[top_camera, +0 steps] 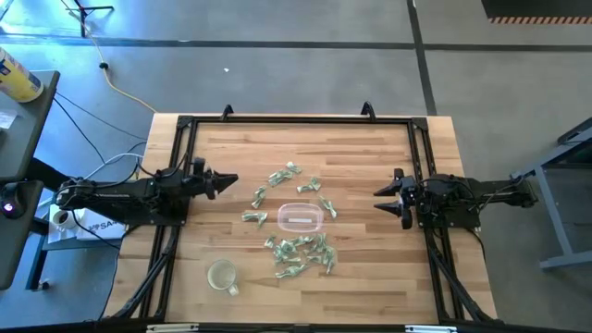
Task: Pick and place Stevia / Truvia into bins
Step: Put the stevia packet into the transparent container
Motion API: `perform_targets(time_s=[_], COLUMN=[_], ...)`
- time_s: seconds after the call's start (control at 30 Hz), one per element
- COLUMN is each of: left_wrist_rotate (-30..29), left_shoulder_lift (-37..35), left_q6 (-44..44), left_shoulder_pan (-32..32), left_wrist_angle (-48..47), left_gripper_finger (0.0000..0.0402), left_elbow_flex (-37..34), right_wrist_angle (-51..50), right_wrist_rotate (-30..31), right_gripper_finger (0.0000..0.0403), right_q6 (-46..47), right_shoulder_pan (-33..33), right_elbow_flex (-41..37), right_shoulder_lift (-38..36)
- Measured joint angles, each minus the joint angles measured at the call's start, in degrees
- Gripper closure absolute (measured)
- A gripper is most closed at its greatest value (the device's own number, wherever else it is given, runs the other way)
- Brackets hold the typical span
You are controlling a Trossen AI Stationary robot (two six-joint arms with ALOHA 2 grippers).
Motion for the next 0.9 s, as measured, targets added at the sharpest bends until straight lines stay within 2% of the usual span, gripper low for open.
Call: perform_targets(time_s=[0.1, 0.27, 0.4, 0.5, 0.57, 0.7, 0.77, 0.8, 0.9], left_wrist_rotate=[0.3, 0.3, -0.2, -1.6, -4.1, -9.6, -10.7, -10.7, -10.7], left_shoulder_lift=[0.1, 0.1, 0.1, 0.1, 0.1, 0.1, 0.1, 0.1, 0.1], left_q6=[-8.3, -8.8, -14.9, -19.7, -21.0, -19.7, -17.4, -16.1, -11.6], left_shoulder_pan=[0.0, 0.0, 0.0, 0.0, 0.0, 0.0, 0.0, 0.0, 0.0], left_wrist_angle=[-0.5, -0.6, -0.2, 3.9, 7.3, 16.7, 20.5, 22.3, 27.6], left_gripper_finger=[0.0247, 0.0247, 0.0247, 0.0247, 0.0247, 0.0247, 0.0247, 0.0247, 0.0247], left_elbow_flex=[0.0, 0.0, 0.0, 0.0, 0.0, 0.0, 0.0, 0.0, 0.0], right_wrist_angle=[0.0, 0.0, 0.5, 1.0, 1.7, 7.1, 11.4, 13.4, 24.4], right_wrist_rotate=[0.0, 0.5, 5.8, 10.4, 12.9, 16.1, 19.5, 21.1, 24.3], right_gripper_finger=[0.0217, 0.0219, 0.0217, 0.0217, 0.0219, 0.0218, 0.0217, 0.0217, 0.0217], right_q6=[0.0, -0.8, -4.7, -4.8, 0.0, 17.5, 25.3, 27.9, 28.1], right_shoulder_pan=[0.0, 0.0, 0.0, 0.0, 0.0, 0.0, 0.0, 0.0, 0.0], right_elbow_flex=[0.0, 0.0, -0.1, -0.1, -0.1, -0.1, -0.1, -0.1, -0.1], right_shoulder_lift=[0.0, 0.0, 0.0, 0.0, 0.0, 0.0, 0.3, 0.4, 1.2])
